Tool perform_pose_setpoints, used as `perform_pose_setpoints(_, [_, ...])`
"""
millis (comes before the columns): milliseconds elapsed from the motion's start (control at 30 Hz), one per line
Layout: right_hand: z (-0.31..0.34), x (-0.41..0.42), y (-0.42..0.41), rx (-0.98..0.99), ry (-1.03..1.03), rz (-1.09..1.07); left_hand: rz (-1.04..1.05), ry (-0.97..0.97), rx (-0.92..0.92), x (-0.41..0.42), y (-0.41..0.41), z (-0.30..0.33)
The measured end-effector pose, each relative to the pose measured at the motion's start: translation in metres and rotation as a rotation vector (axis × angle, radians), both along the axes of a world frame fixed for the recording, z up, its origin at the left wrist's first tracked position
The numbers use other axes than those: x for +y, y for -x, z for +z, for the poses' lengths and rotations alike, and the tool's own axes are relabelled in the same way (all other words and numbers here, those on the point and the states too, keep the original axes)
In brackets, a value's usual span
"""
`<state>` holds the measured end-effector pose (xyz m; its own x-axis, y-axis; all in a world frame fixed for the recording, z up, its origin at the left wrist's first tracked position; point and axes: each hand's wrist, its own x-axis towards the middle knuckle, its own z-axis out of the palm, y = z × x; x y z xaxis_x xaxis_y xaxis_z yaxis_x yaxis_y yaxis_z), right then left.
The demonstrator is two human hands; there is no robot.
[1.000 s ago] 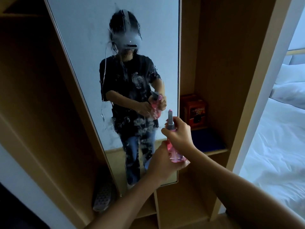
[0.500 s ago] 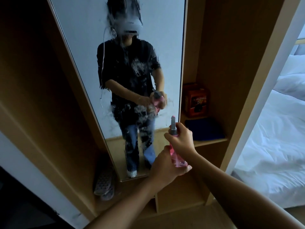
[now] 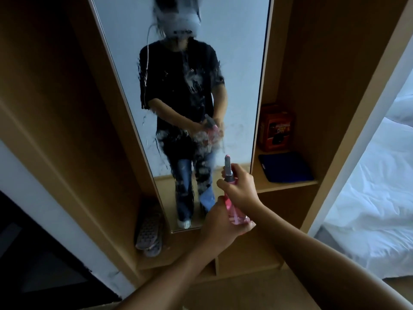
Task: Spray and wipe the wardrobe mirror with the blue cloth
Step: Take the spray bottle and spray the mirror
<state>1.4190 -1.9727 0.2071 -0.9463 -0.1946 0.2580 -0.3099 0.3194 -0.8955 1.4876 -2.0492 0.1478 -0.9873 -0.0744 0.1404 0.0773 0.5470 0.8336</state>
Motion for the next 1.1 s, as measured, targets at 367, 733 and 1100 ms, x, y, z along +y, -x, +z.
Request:
perform_pose_setpoints(367, [-0.001, -0.032, -0.015, 0.029, 0.007, 0.029, 0.048, -0.011, 0.0, -0.025, -0.016, -0.001])
perform_pose_setpoints(733, [-0.009, -0.069, -0.019, 0.026, -0.055, 0.089, 0.116, 0.035, 0.03, -0.055, -0.037, 0.01])
perform_pose_setpoints(1100, [-0.01, -0.115, -0.039, 0.006, -0.051, 0.154, 0.232, 0.005, -0.04, -0.093, -0.063, 0.01])
